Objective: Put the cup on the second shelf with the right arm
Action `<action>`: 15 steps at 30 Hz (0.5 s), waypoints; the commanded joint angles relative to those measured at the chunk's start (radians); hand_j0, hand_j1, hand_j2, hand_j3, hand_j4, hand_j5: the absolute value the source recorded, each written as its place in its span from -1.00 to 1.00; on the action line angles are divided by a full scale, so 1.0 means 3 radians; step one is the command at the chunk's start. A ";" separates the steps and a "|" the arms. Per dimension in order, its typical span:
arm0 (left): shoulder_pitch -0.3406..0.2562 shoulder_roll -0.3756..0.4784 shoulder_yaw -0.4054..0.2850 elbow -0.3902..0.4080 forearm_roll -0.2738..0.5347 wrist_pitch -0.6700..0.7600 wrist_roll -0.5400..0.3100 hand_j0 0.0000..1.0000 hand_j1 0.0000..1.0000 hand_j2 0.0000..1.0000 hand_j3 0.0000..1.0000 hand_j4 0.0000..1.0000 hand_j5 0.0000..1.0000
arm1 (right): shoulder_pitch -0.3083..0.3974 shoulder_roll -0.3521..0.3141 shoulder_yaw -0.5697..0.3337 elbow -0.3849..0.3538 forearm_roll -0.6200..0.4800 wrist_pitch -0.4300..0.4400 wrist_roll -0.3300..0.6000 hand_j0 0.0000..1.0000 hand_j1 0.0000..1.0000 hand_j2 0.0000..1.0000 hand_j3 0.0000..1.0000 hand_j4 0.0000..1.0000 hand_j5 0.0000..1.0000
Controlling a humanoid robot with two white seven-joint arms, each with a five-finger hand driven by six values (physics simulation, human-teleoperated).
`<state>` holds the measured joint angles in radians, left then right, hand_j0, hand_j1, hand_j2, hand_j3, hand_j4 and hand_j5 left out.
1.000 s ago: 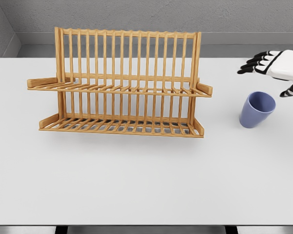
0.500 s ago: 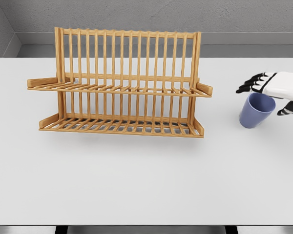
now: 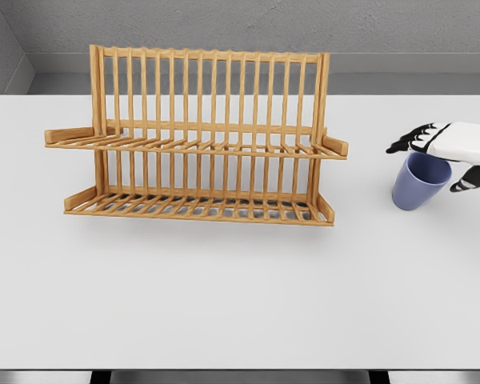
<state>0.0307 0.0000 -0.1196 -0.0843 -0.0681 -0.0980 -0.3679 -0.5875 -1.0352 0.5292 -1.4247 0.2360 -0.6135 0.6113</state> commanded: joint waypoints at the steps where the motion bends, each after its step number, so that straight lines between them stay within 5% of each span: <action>1: 0.0000 0.0000 0.0000 0.0000 0.0002 -0.0001 -0.0001 1.00 1.00 1.00 1.00 1.00 1.00 | 0.0000 0.0025 0.0026 0.0060 -0.0015 0.0009 -0.0001 1.00 1.00 1.00 1.00 1.00 1.00; 15: 0.0000 0.0000 0.0000 0.0000 0.0002 -0.0001 -0.0001 1.00 1.00 1.00 1.00 1.00 1.00 | -0.0112 0.0132 0.0138 0.0208 -0.0015 0.0009 -0.0001 1.00 1.00 1.00 1.00 1.00 1.00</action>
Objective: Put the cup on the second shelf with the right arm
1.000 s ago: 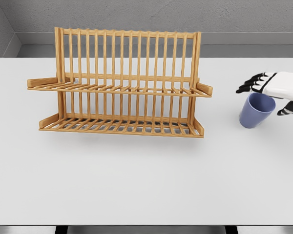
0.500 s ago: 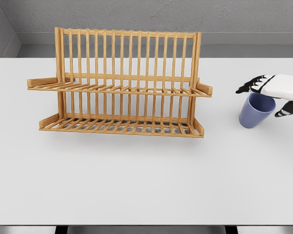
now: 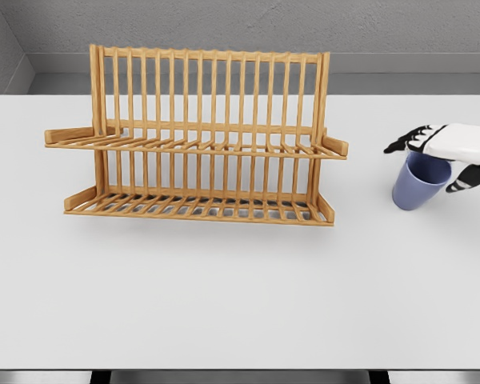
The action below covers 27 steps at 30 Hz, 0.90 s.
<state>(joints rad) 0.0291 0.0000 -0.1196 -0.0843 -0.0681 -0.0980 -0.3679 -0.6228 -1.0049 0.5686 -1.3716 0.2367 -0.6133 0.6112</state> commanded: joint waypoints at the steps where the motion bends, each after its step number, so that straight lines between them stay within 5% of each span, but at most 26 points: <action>1: 0.0005 0.0000 0.0000 -0.0005 0.0002 -0.0001 -0.0001 1.00 1.00 1.00 1.00 1.00 1.00 | 0.0005 0.0036 0.0007 0.0031 -0.0017 0.0008 -0.0001 1.00 1.00 1.00 1.00 1.00 1.00; 9: 0.0000 0.0000 0.0000 0.0000 0.0002 -0.0001 -0.0001 1.00 1.00 1.00 1.00 1.00 1.00 | -0.0005 0.0036 0.0053 0.0170 -0.0017 0.0008 -0.0001 1.00 1.00 1.00 1.00 1.00 1.00; 13: 0.0005 0.0000 0.0000 0.0000 0.0002 -0.0001 -0.0001 1.00 1.00 1.00 1.00 1.00 1.00 | -0.0005 0.0036 0.0053 0.0175 -0.0017 0.0008 -0.0001 0.58 0.58 0.58 0.58 0.58 0.58; 22: 0.0005 0.0000 0.0000 0.0000 0.0002 -0.0001 -0.0001 1.00 1.00 1.00 1.00 1.00 1.00 | -0.0005 0.0036 0.0053 0.0169 -0.0017 0.0008 -0.0001 0.19 0.19 0.19 0.19 0.19 0.19; 27: 0.0005 0.0000 0.0000 0.0000 0.0002 -0.0001 -0.0001 1.00 1.00 1.00 1.00 1.00 1.00 | -0.0087 0.0036 0.0048 0.0149 -0.0017 0.0008 -0.0001 0.20 0.20 0.20 0.20 0.20 0.20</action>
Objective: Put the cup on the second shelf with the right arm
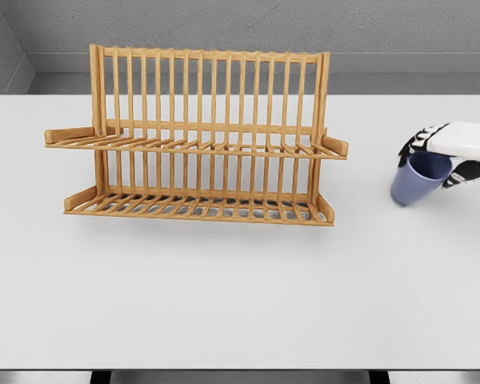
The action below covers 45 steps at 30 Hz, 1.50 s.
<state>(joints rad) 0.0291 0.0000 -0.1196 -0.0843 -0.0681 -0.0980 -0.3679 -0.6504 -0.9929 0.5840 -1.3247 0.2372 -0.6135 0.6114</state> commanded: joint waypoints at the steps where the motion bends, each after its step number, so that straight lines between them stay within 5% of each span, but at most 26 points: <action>1: 0.0000 0.0000 0.0000 0.0000 0.0002 -0.0001 -0.0001 1.00 1.00 1.00 1.00 1.00 1.00 | -0.0005 -0.0004 -0.0004 -0.0007 -0.0019 0.0009 -0.0002 0.20 0.20 0.20 0.20 0.20 0.20; 16: 0.0005 0.0000 0.0000 0.0000 0.0002 -0.0001 -0.0001 1.00 1.00 1.00 1.00 1.00 1.00 | -0.0373 0.0104 -0.0055 0.0023 -0.0024 0.0009 -0.0002 0.21 0.21 0.21 0.21 0.21 0.21; 24: 0.0005 0.0000 0.0000 0.0000 0.0002 -0.0001 -0.0001 1.00 1.00 1.00 1.00 1.00 1.00 | -0.0363 0.0257 -0.0423 0.0003 -0.0024 0.0009 -0.0002 0.21 0.21 0.21 0.21 0.21 0.21; 45: 0.0000 0.0000 0.0000 0.0000 0.0002 -0.0001 -0.0001 1.00 1.00 1.00 1.00 1.00 1.00 | -0.0404 0.0308 -0.0632 -0.0099 -0.0054 0.0009 -0.0002 0.24 0.24 0.24 0.24 0.24 0.24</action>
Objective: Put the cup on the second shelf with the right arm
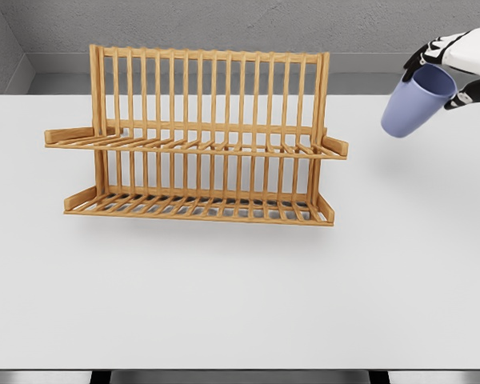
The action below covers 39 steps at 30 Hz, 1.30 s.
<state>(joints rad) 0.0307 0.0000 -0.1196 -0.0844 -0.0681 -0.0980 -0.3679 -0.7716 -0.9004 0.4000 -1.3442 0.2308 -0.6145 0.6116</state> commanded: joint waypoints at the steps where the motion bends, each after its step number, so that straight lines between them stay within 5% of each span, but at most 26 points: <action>1: -0.0005 0.0000 0.0000 0.0000 0.0002 -0.0001 -0.0001 1.00 1.00 1.00 1.00 1.00 1.00 | 0.0000 0.0000 -0.0019 -0.0157 -0.0033 0.0012 -0.0002 0.24 0.24 0.24 0.24 0.24 0.24; 30: -0.0005 0.0000 0.0000 0.0000 0.0002 -0.0001 -0.0001 1.00 1.00 1.00 1.00 1.00 1.00 | -0.0046 0.0230 -0.0035 -0.1057 -0.0033 0.0012 -0.0002 0.24 0.24 0.24 0.24 0.24 0.24; 39: 0.0000 0.0000 0.0005 0.0000 0.0002 -0.0001 -0.0001 1.00 1.00 1.00 1.00 1.00 1.00 | -0.0041 0.0266 0.0027 -0.1134 -0.0018 0.0012 -0.0002 0.24 0.24 0.24 0.24 0.24 0.24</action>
<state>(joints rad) 0.0292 0.0000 -0.1195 -0.0844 -0.0681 -0.0980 -0.3679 -0.7839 -0.8223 0.4026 -1.6799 0.2286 -0.6140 0.6116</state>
